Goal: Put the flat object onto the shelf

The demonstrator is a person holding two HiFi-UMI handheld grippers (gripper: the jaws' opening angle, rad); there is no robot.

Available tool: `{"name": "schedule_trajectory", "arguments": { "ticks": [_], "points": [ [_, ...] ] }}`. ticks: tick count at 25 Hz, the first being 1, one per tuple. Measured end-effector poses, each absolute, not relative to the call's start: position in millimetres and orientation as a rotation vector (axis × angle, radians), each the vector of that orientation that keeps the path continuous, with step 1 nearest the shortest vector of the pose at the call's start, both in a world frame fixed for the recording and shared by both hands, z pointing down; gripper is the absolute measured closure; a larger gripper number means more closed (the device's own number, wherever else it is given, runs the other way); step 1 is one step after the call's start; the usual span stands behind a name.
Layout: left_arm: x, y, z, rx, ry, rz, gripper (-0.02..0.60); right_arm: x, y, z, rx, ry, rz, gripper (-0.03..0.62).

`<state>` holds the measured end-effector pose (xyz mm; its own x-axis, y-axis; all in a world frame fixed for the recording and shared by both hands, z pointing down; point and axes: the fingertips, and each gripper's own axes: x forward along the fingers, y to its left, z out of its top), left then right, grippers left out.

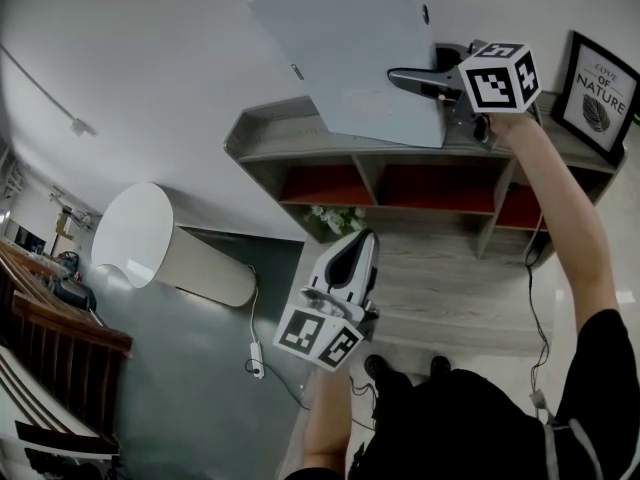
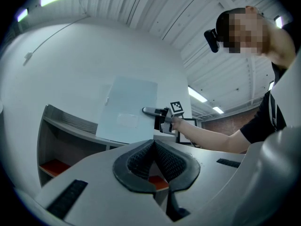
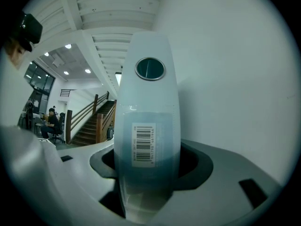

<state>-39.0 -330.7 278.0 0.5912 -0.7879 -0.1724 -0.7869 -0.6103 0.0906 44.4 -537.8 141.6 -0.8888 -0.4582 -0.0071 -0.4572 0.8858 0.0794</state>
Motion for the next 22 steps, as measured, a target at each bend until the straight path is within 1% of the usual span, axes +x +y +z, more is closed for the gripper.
{"name": "schedule_trajectory", "arguments": {
  "ticks": [22],
  "points": [
    [-35.1,-335.1,285.6,2.804,-1.339,-0.289,0.566,45.6,-545.5,145.4,0.685,-3.062,-0.132,0.314]
  ]
}}
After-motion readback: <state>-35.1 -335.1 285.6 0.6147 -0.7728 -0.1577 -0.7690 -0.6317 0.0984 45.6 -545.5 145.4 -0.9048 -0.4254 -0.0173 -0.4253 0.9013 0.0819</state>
